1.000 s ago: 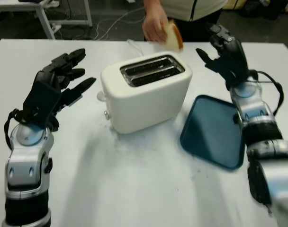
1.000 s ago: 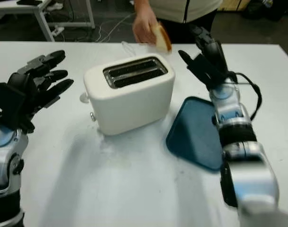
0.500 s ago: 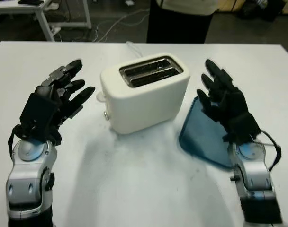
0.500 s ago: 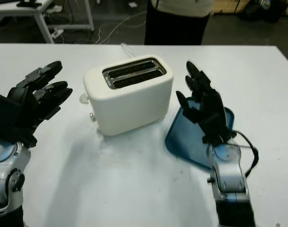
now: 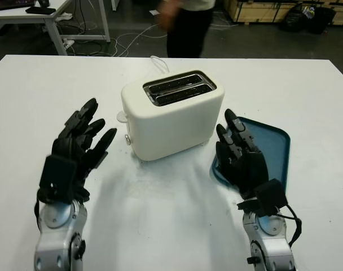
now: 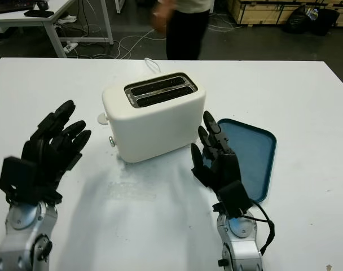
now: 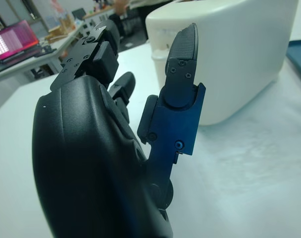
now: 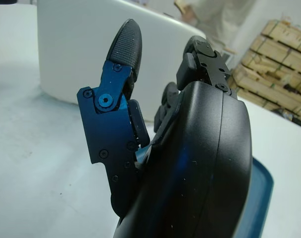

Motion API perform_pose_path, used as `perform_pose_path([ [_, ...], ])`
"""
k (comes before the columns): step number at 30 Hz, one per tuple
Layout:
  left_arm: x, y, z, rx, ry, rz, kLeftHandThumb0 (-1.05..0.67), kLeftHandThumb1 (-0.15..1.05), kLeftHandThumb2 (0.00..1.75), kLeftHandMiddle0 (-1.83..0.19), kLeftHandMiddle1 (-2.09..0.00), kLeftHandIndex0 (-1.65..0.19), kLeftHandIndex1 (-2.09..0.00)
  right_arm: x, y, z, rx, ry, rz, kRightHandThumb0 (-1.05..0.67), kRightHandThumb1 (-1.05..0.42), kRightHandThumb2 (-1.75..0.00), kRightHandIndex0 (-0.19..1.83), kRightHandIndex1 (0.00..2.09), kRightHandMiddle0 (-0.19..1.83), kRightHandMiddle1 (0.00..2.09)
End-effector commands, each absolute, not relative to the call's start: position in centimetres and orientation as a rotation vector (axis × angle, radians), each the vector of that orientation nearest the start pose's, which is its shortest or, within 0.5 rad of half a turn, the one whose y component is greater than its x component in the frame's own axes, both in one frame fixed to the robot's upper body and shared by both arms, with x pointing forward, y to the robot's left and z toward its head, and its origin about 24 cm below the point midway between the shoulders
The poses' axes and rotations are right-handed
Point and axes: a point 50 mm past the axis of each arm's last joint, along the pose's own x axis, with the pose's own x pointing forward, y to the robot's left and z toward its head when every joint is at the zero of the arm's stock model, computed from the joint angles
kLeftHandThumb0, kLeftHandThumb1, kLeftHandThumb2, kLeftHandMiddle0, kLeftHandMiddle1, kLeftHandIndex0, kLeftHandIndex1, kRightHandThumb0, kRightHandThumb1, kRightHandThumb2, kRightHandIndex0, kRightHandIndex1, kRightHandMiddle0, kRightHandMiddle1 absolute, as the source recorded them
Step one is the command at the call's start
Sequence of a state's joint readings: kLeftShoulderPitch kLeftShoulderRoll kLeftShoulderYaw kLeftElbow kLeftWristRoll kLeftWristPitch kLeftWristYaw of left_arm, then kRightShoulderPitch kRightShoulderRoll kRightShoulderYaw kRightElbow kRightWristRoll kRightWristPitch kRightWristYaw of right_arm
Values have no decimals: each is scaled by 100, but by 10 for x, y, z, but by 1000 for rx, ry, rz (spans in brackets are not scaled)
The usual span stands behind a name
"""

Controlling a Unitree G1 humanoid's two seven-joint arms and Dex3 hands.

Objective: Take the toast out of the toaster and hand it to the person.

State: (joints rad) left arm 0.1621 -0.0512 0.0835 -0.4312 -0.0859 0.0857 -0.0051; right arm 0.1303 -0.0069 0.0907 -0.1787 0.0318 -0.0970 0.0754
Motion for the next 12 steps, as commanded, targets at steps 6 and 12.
perform_pose_path([
  [6, 214, 162, 82, -122, -233, 51, -54, 92, 36, 0, -85, -35, -3, 228, -129, 59, 58, -102, 145, -62, -92, -70, 7, 0, 5, 0],
  [12, 215, 164, 75, -150, -264, 18, -55, 92, 36, 0, -89, -35, -4, 230, -130, 60, 59, -103, 128, -63, -92, -69, 7, 0, 6, 1],
])
